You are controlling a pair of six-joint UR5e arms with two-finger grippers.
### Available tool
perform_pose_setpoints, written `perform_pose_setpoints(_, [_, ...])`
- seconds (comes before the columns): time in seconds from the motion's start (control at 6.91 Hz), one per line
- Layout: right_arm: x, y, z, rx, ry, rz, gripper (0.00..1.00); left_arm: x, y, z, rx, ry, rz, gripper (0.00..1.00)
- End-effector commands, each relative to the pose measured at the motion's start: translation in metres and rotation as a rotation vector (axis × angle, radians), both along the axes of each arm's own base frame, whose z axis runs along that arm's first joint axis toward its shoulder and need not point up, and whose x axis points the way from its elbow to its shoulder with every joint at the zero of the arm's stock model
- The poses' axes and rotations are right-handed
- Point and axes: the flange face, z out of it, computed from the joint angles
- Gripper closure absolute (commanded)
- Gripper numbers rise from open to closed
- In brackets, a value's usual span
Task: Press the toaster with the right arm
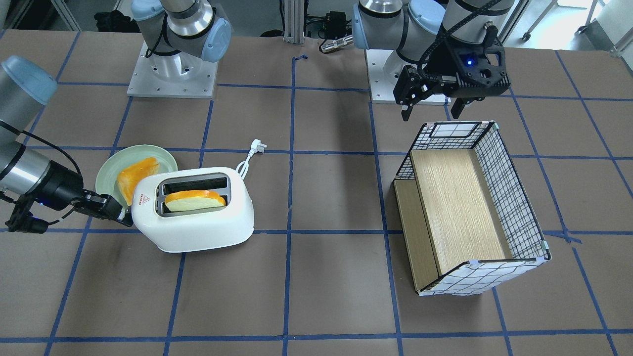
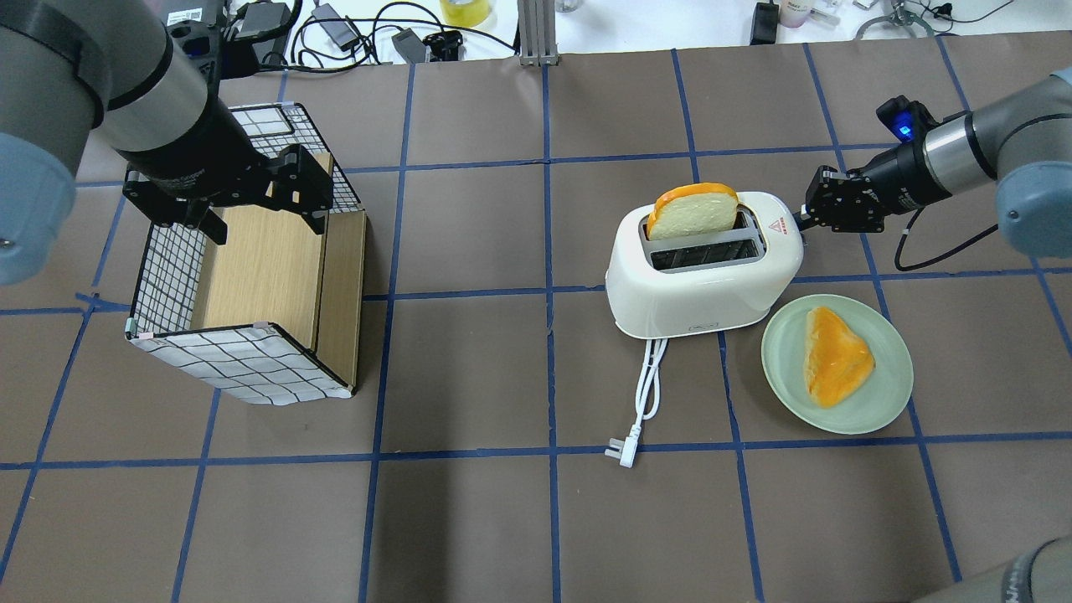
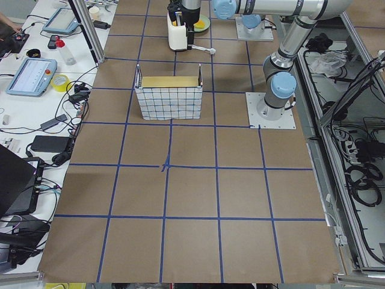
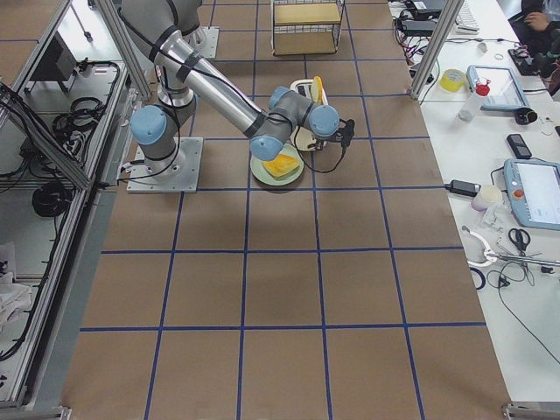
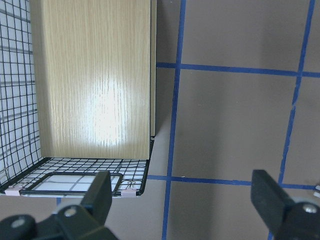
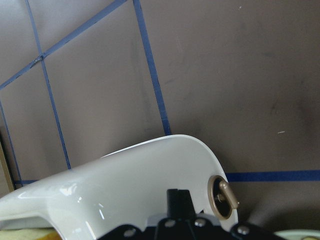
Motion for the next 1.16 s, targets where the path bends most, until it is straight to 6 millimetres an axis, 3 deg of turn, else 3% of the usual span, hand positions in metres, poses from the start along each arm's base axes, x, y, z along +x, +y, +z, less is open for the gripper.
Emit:
perform_pose_setpoints(0.0, [0.0, 0.0, -0.001, 0.001, -0.002, 0.0, 1.0, 0.0, 0.0, 0.0, 0.0, 0.0, 0.0, 0.0])
perform_pose_setpoints(0.58, [-0.001, -0.001, -0.005, 0.007, -0.003, 0.0, 1.0, 0.0, 0.0, 0.0, 0.0, 0.0, 0.0, 0.0])
perform_pose_setpoints(0.87, [-0.003, -0.003, 0.028, -0.008, 0.038, -0.04, 1.0, 0.0, 0.0, 0.0, 0.0, 0.0, 0.0, 0.0])
perform_pose_setpoints(1.01, [-0.001, -0.002, 0.067, -0.041, 0.109, -0.054, 1.0, 0.0, 0.0, 0.0, 0.0, 0.0, 0.0, 0.0])
